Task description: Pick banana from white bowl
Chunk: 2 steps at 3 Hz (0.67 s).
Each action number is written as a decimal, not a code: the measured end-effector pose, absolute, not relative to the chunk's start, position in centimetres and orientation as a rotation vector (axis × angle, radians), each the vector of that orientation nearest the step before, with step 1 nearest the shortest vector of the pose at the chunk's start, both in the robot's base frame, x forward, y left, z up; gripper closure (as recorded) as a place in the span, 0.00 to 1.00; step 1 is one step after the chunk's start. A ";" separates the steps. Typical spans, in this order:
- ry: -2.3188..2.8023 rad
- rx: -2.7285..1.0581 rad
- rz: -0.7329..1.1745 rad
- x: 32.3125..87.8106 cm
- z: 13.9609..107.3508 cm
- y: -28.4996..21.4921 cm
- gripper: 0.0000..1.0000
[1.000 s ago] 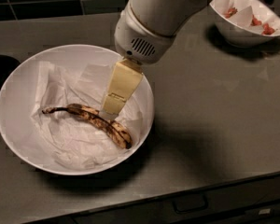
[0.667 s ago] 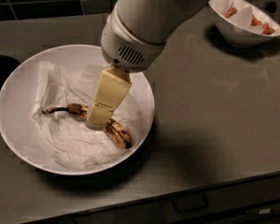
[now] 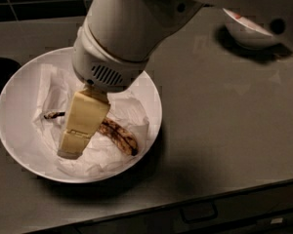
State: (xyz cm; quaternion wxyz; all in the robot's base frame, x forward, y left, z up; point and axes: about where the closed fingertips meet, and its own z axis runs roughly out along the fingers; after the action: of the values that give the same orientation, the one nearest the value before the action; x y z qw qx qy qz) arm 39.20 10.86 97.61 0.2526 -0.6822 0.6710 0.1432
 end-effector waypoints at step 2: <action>1.882 -1.896 0.513 39.5 93.2 12.3 0.00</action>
Offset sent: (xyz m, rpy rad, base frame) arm 0.0156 0.0170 -0.0839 -0.0080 0.2178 0.0292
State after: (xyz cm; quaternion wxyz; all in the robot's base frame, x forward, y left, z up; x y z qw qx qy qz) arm 39.51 12.34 93.17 0.2093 -0.6816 0.6765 0.1843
